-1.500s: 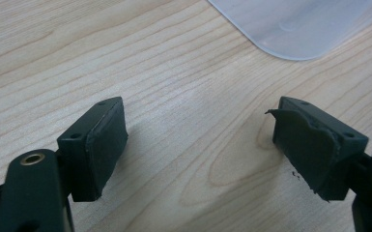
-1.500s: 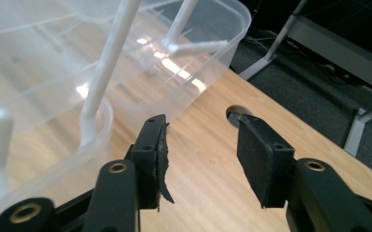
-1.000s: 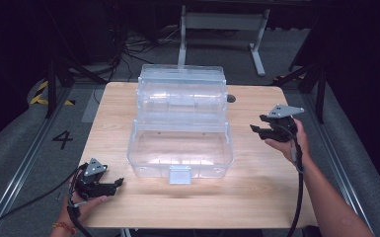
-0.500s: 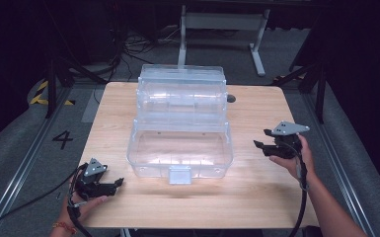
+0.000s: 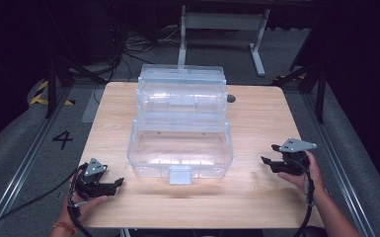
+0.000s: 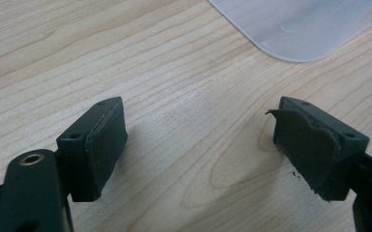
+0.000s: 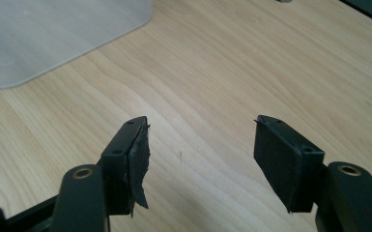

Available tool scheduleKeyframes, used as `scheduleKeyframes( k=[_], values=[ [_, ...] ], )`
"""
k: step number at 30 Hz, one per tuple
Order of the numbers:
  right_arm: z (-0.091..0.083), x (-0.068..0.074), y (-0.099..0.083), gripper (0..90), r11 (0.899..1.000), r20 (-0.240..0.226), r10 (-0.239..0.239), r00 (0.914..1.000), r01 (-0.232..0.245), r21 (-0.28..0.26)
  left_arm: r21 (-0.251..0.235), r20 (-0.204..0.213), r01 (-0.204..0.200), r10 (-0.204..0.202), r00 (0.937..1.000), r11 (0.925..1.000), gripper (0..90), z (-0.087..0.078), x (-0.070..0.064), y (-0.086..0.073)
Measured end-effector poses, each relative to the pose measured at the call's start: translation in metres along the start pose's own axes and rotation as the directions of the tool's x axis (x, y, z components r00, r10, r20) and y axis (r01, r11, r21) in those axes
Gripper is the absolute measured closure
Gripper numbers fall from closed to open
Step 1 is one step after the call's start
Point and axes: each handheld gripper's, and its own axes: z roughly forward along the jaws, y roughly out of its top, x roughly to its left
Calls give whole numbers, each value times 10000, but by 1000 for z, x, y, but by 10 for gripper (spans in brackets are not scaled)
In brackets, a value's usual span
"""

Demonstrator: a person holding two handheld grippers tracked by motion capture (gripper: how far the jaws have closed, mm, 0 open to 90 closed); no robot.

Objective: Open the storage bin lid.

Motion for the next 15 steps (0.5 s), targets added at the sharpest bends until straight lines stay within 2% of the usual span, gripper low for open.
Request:
scheduleKeyframes(
  k=[4, 7, 13, 15],
  values=[
    [-2, -1, -7, 364, 9999, 114, 92, 9999, -94, 125, 17, 12, -27, 27, 10000, 10000, 197, 0, 0, 0],
    [-3, -2, -16, 334, 9990, -315, 428, 9986, -423, 163, 18, 13, -27, 26, 10000, 10000, 197, 0, 0, 0],
    [-7, -7, -25, 329, 9952, -437, 974, 9943, -972, 68, 48, 11, -42, 42, 10000, 10000, 197, 0, 1, 1],
    [-5, -7, -30, 328, 9951, -372, 963, 9947, -953, 271, 50, 4, -57, 57, 10000, 10000, 196, 0, 1, 1]
  ],
)
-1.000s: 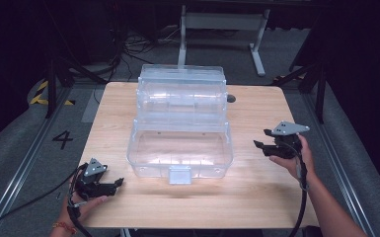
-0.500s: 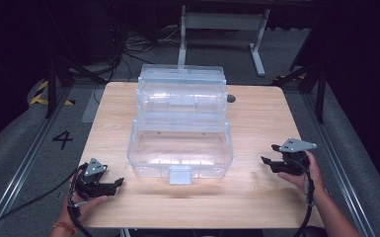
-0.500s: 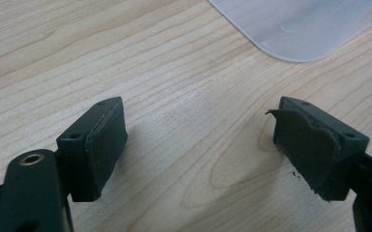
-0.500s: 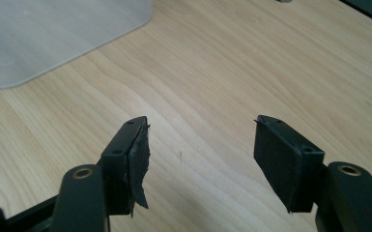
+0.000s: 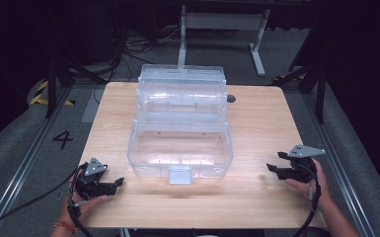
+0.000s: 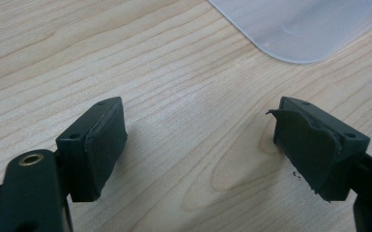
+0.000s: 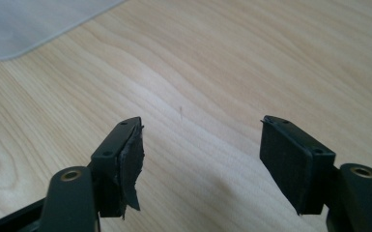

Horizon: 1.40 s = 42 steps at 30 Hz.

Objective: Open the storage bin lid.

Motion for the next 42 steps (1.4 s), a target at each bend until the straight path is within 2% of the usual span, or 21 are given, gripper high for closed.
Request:
scheduleKeyframes(
  k=[10, 14, 16, 17, 22, 26, 42],
  values=[
    [1, 5, -27, 316, 9999, -61, -30, 10000, 31, 167, 29, 48, -16, 16, 10000, 10000, 192, 1, 1, 2],
    [-3, 8, -36, 311, 9998, 263, -86, 9996, 91, -170, 10, 28, -4, 4, 10000, 10000, 187, 3, 1, 3],
    [-4, 6, -40, 309, 9992, 212, 193, 9996, -185, -364, -9, 35, -12, 12, 10000, 10000, 185, 4, 1, 4],
    [-4, 6, -40, 309, 9992, 212, 193, 9996, -185, -364, -9, 35, -12, 12, 10000, 10000, 184, 4, 1, 4],
    [-5, 2, -43, 266, 9967, 78, 789, 9969, -787, -201, -13, 43, -18, 18, 10000, 10000, 184, 4, 1, 4],
    [-4, -1, -42, 257, 9948, -57, 1006, 9949, -1007, -153, 5, 26, -28, 28, 10000, 10000, 184, 3, 1, 3],
    [-3, -3, -41, 249, 9956, -174, 935, 9955, -936, -98, 1, 24, -39, 39, 10000, 10000, 183, 3, 1, 3]
  ],
)
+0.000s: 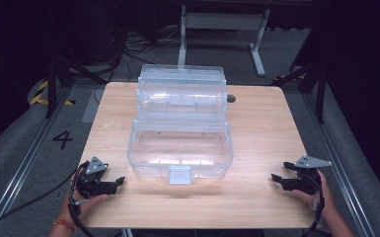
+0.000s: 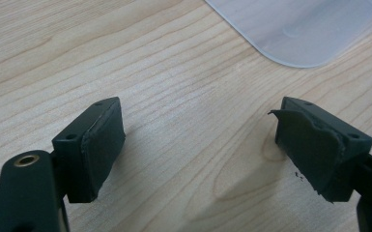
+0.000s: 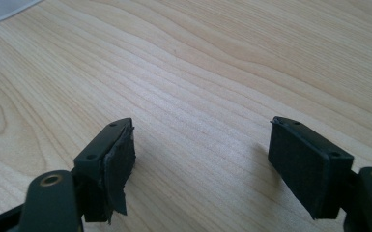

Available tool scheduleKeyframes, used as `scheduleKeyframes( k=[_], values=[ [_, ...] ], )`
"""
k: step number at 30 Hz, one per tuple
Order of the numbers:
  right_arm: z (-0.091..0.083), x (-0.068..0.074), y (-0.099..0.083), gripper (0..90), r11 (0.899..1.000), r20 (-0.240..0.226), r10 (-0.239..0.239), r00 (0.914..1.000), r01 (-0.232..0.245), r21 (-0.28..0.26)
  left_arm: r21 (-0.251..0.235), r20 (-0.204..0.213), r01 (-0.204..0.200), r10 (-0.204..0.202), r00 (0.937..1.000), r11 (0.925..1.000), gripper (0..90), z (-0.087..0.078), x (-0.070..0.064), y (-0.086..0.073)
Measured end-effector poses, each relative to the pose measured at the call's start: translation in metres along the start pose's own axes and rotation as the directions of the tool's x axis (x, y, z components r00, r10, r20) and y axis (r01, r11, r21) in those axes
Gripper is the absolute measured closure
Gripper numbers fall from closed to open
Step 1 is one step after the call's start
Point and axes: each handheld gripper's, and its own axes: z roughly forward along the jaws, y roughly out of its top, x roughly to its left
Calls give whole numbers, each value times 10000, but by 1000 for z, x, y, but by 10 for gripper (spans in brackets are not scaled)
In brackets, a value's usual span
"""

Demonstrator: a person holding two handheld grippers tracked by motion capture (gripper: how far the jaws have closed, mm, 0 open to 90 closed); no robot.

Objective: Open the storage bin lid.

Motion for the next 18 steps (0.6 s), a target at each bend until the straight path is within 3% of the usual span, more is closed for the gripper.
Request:
scheduleKeyframes(
  k=[12, 18],
  values=[
    [0, -1, 0, 249, 10000, -53, -58, 10000, 58, -26, 10, -40, 48, -48, 10000, 10000, 178, 0, 1, 0],
    [1, -1, 1, 247, 10000, -68, -85, 9999, 84, -43, -5, -143, 275, -275, 9995, 9996, 174, 1, 1, 0]
  ],
)
